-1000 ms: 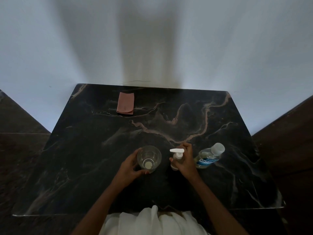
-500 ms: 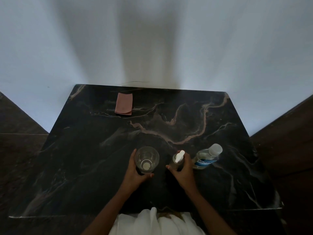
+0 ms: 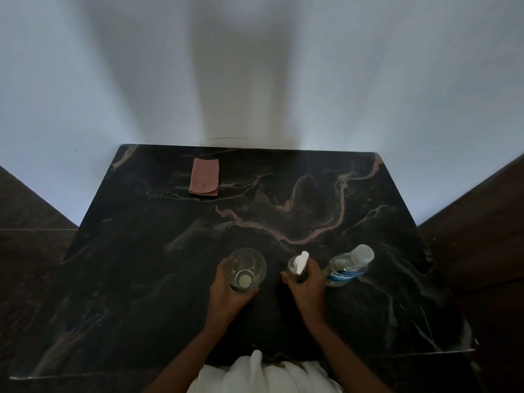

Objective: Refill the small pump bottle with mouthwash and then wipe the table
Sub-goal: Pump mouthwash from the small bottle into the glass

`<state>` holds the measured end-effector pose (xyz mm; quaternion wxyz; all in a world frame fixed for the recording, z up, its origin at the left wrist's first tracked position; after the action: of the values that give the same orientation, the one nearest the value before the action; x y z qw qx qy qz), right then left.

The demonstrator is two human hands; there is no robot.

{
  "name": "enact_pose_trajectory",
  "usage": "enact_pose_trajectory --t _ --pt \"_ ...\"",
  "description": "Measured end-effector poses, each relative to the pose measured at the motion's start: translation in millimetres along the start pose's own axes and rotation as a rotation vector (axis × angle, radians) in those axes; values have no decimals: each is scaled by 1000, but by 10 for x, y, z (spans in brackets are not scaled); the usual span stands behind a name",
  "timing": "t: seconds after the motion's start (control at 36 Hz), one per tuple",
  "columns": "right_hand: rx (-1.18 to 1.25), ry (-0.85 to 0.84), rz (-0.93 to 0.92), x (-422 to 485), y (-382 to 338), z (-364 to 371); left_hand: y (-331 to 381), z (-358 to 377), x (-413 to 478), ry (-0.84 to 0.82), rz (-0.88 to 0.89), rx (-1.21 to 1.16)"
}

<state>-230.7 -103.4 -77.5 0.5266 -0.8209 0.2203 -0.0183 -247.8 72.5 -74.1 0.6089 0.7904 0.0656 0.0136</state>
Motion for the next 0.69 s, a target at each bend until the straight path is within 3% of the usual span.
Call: enact_pose_trajectory --t 0.69 --pt "108 -36 -30 1321 -895 686 372 -52 1677 70 92 12"
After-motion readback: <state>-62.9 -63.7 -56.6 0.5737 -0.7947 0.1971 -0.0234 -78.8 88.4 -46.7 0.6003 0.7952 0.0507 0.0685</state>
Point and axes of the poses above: each hand's wrist, its own x-axis towards the middle knuckle, its own z-axis out of the palm, y = z × x, the point moved 2 cm from there along x, towards the middle knuckle, and after that the axes turned 9 degrees about z, right-handed, at the moved point
